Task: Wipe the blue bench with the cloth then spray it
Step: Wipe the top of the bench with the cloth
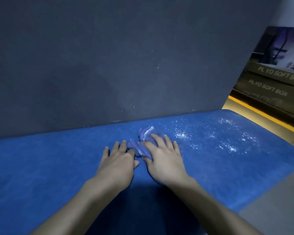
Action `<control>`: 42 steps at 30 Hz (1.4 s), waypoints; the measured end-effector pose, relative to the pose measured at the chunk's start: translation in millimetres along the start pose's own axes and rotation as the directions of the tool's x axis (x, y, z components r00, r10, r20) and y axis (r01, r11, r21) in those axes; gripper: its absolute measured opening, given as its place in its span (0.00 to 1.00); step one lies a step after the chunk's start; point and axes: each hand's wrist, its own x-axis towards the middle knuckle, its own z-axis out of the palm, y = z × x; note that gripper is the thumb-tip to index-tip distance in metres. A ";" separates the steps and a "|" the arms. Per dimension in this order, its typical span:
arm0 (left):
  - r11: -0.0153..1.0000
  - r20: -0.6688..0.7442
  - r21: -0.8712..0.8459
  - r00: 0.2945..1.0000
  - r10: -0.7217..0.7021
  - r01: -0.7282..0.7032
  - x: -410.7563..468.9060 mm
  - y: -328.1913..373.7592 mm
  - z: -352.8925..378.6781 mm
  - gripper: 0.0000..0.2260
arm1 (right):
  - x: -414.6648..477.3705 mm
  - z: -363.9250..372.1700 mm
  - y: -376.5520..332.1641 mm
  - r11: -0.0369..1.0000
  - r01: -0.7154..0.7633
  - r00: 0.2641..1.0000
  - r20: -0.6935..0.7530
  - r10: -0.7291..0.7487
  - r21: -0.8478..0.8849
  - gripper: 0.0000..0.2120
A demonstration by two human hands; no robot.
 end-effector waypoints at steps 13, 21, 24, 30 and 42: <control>0.999 0.122 0.015 0.992 -0.043 0.042 42.1 -1.6 -15.3 0.28 | 60.0 4.7 9.9 0.994 -0.102 0.995 -0.027 0.101 -0.036 0.21; 0.997 0.155 -0.011 0.985 -0.080 0.082 42.5 -1.9 -17.0 0.30 | 100.8 8.9 -0.6 0.994 -0.104 0.994 -0.025 0.103 -0.034 0.21; 0.995 0.162 -0.038 0.984 -0.080 0.087 41.2 -3.1 -18.2 0.30 | 106.6 -1.6 34.6 0.969 -0.238 0.970 -0.055 0.235 -0.067 0.23; 0.995 0.188 -0.050 0.979 -0.076 0.086 41.4 -4.1 -19.6 0.31 | 94.1 -24.1 108.2 0.814 -0.578 0.815 -0.113 0.569 -0.068 0.23; 0.989 0.221 0.119 0.969 -0.111 0.087 43.0 9.3 -33.8 0.26 | 82.1 -13.2 78.9 0.897 -0.438 0.896 -0.102 0.432 -0.052 0.23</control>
